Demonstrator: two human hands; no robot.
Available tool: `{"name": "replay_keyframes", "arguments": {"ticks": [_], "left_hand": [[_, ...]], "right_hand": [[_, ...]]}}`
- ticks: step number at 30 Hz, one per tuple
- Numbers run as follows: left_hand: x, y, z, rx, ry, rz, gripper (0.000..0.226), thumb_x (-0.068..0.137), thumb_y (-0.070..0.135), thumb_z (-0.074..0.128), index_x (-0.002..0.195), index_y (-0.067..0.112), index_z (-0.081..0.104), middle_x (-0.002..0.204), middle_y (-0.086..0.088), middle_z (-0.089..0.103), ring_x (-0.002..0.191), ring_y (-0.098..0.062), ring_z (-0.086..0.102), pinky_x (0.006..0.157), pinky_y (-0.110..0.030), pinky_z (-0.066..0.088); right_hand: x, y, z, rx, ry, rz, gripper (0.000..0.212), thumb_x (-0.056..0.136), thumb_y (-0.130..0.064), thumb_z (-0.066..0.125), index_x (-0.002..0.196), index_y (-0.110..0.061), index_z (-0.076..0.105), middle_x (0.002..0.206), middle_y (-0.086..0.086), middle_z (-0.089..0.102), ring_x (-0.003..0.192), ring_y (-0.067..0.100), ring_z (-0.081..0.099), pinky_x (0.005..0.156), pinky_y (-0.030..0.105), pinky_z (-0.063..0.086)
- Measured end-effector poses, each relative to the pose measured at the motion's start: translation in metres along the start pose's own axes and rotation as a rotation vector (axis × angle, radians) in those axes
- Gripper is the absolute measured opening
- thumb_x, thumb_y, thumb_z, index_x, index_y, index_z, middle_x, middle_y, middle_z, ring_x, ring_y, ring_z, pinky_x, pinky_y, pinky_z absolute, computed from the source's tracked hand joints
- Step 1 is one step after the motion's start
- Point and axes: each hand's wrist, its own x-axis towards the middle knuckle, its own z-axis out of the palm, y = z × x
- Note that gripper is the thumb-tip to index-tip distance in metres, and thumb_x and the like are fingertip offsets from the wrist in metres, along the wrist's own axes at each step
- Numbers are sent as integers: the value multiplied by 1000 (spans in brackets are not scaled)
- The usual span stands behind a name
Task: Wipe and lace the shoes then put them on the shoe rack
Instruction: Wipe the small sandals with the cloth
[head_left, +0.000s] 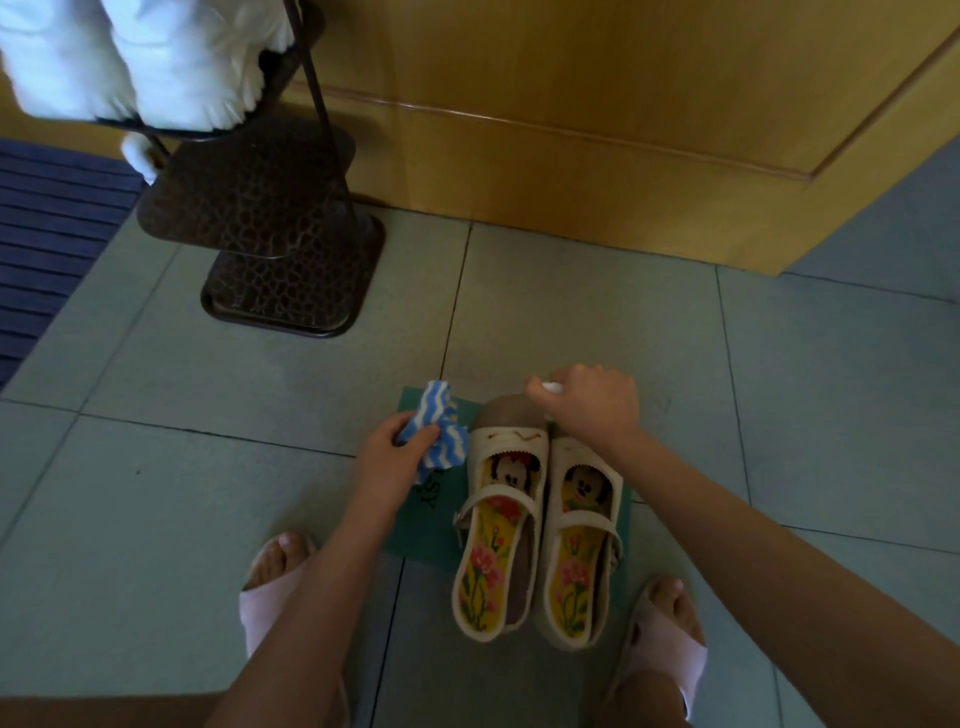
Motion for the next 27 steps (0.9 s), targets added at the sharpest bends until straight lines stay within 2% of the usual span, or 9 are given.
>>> {"name": "replay_keyframes", "arguments": {"ticks": [2,5,8,10,14,17,21,24,27], "left_hand": [[-2,2,2,11,-12,8,16,89,17,59,105,13,58,93,-4,60,75,-10,58,65,-21,48],[-3,2,4,21,-10,12,24,89,16,59,111,6,59,96,-6,61,75,-10,57,63,-18,46],[-6,4,4,5,-11,3,26,89,15,59,113,5,59,99,-7,61,80,-16,59,70,-25,49],[-5,5,3,3,-20,3,26,89,16,58,114,6,59,101,-9,62,84,-19,60,73,-28,50],[-5,6,4,12,-26,26,17,90,15,58,106,10,58,90,-4,62,73,-6,57,57,-14,48],[-6,6,7,3,-27,29,15,90,13,58,104,10,58,85,0,60,71,-5,55,49,-6,45],[-7,6,6,3,-11,6,21,89,15,59,109,9,58,95,-6,61,74,-8,56,60,-18,48],[-7,6,4,11,-6,11,22,89,15,59,110,8,58,97,-7,60,73,-7,56,63,-19,47],[-6,7,4,17,7,4,25,89,16,59,112,8,58,99,-7,60,78,-14,58,65,-20,47]], "right_hand": [[-2,9,-5,15,-9,26,38,87,-43,42,58,-18,41,51,-3,33,45,14,33,47,25,26],[-5,16,-1,68,-37,55,23,89,-32,41,71,-17,40,53,-3,29,44,12,27,44,23,21],[-7,17,7,140,-16,65,46,90,-50,41,60,-16,39,52,-1,33,46,16,35,48,25,28],[-9,17,9,185,-13,79,50,89,-55,40,57,-17,38,53,0,36,48,16,38,50,26,30],[-14,14,5,164,-50,73,45,87,-51,43,57,-18,41,53,-2,38,48,16,39,51,26,31],[-16,6,6,85,-56,61,45,86,-52,41,58,-18,46,53,-1,42,50,17,44,50,26,33],[-16,4,8,111,-89,77,46,88,-52,39,60,-16,45,54,-1,41,53,19,46,49,26,32],[-18,9,9,144,-108,71,54,88,-60,35,62,-15,49,58,3,47,56,20,51,54,28,38],[-19,22,-2,208,-107,92,48,91,-56,37,58,-21,42,60,5,46,56,20,47,55,29,36]]}}
